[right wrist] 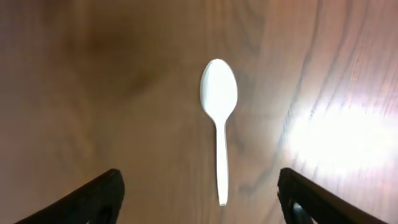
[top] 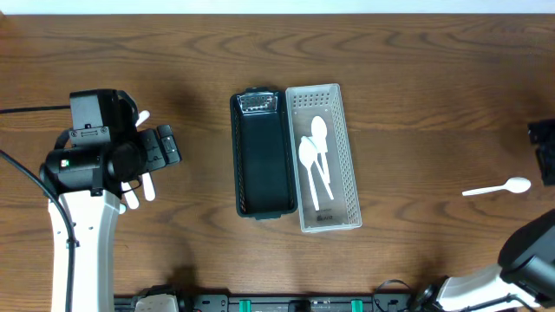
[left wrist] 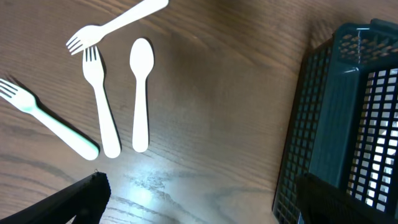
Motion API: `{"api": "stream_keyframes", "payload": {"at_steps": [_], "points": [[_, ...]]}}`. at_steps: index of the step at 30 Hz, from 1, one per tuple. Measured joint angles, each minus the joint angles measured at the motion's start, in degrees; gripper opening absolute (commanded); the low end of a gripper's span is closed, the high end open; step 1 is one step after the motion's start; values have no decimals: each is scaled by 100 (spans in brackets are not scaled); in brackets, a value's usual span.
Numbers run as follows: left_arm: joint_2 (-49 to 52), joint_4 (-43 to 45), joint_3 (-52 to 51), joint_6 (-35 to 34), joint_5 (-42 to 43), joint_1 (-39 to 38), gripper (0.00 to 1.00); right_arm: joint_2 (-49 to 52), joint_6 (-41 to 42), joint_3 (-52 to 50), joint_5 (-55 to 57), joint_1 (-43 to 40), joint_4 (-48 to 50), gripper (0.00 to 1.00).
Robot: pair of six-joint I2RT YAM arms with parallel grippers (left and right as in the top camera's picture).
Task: Pack container
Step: 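Grasp the last white spoon on the right with the right gripper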
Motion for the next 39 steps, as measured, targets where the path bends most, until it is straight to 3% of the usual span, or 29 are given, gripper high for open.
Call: {"api": "stream_keyframes", "payload": {"at_steps": [13, 18, 20, 23, 32, 39], "points": [[0, -149, 0, 0, 0, 0, 98, 1123, -111, -682, -293, -101, 706, 86], [0, -149, 0, 0, 0, 0, 98, 1349, -151, -682, -313, -101, 793, 80], [0, -146, 0, 0, 0, 0, 98, 1357, -179, -682, -323, -101, 811, 72], [0, -149, 0, 0, 0, 0, 98, 1368, -273, -682, -337, -101, 837, 49], [0, -149, 0, 0, 0, 0, 98, 1390, -380, -684, -361, -101, 855, 12], [0, -149, 0, 0, 0, 0, 98, 1399, -562, -684, -450, -94, 649, 3]]}}
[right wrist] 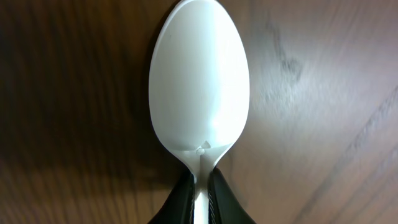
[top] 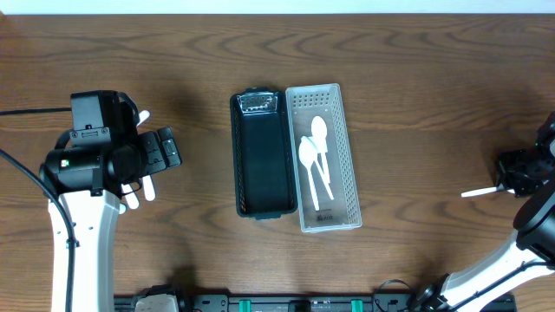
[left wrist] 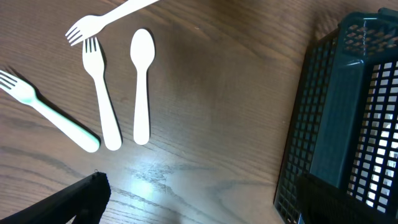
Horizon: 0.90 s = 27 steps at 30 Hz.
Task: Pack container
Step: 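Grasp the last white spoon on the right with the right gripper, then drop the spoon into the clear basket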
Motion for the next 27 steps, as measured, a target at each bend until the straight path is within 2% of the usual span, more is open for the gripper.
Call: {"api": "stream_keyframes", "payload": {"at_steps": [4, 8, 14, 17, 23, 27], "points": [[0, 0, 0, 0, 0, 0, 98, -50, -122, -7, -50, 164, -44, 1], [0, 2, 0, 0, 0, 0, 98, -529, -374, 7, -103, 863, 0, 1], [0, 0, 0, 0, 0, 0, 98, -1873, -739, 634, -415, 2806, 59, 5], [0, 0, 0, 0, 0, 0, 98, -2218, -848, 852, -562, 3615, 85, 6], [0, 2, 0, 0, 0, 0, 98, -2144, -1379, 905, -708, 5211, 17, 9], [0, 0, 0, 0, 0, 0, 98, -1845, -1720, 905, -728, 5838, -20, 10]]}}
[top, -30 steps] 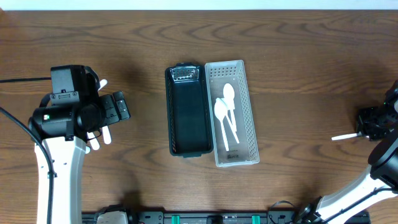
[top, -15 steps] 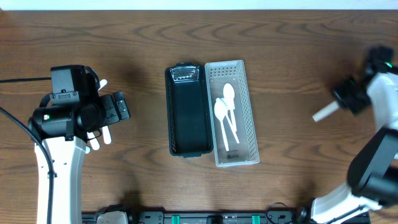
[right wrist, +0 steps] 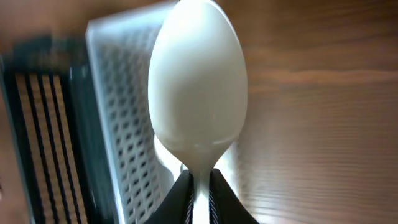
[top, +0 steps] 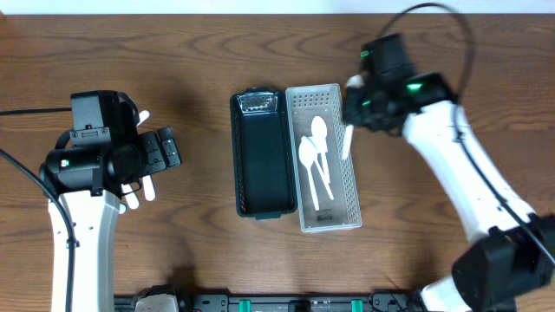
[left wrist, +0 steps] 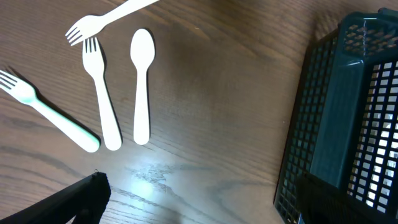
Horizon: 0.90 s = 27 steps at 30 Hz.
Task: Pack container
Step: 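Drop the spoon into the clear basket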
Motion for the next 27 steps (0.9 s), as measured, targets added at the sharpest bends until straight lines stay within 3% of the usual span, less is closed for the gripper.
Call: {"api": "stream_keyframes", "payload": {"at_steps": [7, 15, 21, 27], "points": [[0, 0, 0, 0, 0, 0, 98, 946, -404, -2, 4, 588, -63, 13], [0, 0, 0, 0, 0, 0, 98, 1604, -763, -26, 7, 706, -131, 48], [0, 9, 0, 0, 2, 22, 98, 1604, -1091, 66, 9, 704, -243, 57], [-7, 11, 61, -142, -149, 426, 98, 1611, -1523, 1266, 31, 590, -903, 65]]}}
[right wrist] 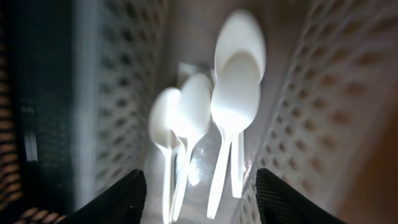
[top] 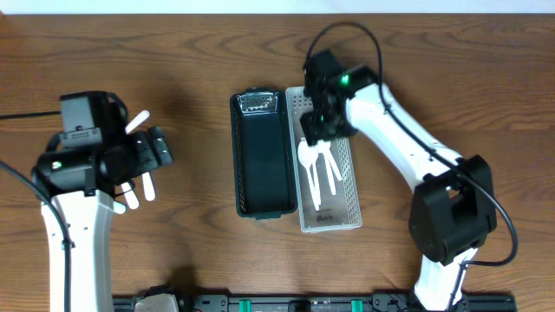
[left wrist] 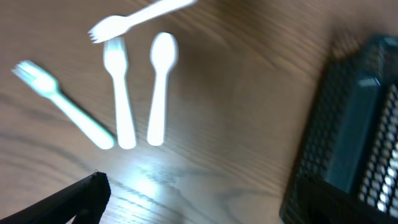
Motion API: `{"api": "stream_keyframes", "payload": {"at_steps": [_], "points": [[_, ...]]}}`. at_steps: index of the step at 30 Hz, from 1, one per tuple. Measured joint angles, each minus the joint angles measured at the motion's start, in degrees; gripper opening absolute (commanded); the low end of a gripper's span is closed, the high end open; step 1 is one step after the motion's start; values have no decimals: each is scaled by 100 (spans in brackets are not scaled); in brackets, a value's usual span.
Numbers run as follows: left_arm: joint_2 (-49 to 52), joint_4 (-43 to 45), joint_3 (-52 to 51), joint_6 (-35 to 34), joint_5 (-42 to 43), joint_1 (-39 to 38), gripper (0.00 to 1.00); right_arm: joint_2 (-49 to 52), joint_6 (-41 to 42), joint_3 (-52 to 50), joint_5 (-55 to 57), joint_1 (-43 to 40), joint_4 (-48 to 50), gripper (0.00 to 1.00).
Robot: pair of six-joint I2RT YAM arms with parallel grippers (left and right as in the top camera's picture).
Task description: Pack container
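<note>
The white perforated basket (top: pixel 353 191) holds several white plastic spoons (right wrist: pixel 235 93), lying lengthwise side by side. My right gripper (right wrist: pixel 199 196) hangs open just above them with nothing between its fingers (right wrist: pixel 112 199); in the overhead view the right gripper (top: pixel 320 121) is over the basket's far half. The dark green basket (top: pixel 263 165) stands against the white one's left side. At the left, three white forks (left wrist: pixel 118 87) and one spoon (left wrist: pixel 160 81) lie on the table. My left gripper (left wrist: pixel 199 205) is open above the wood between them and the dark basket (left wrist: pixel 354 124).
Brown wooden table (top: pixel 434 87) all round. The two baskets stand side by side in the middle. The left arm's body (top: pixel 82 165) covers part of the loose cutlery (top: pixel 147 185) in the overhead view.
My right gripper was shut on a spoon at the white basket's right wall. Now it is open over the basket and the spoon lies among the others. The left arm shifted slightly.
A lone spoon lay at the table's right edge under my open right gripper. Then the gripper was shut on its handle there. Then it held the spoon beside the white basket, and now the spoon lies in the basket. The left gripper stayed open near the forks.
</note>
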Motion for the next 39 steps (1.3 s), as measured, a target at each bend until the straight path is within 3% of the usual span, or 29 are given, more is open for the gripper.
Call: {"api": "stream_keyframes", "payload": {"at_steps": [7, 13, 22, 39], "points": [[-37, 11, 428, -437, -155, 1088, 98, -2, -278, 2087, 203, -619, -791, 88], [140, -57, 448, -1252, -297, 2264, 98, -55, -299, 3300, 280, -1521, -1373, 92], [1738, 168, 461, -1886, -323, 2933, 98, -76, -299, 3348, 321, -2337, -1930, 93], [4048, 885, 461, -2074, -323, 3077, 98, -76, -262, 3342, 332, -2511, -1971, 98]]}}
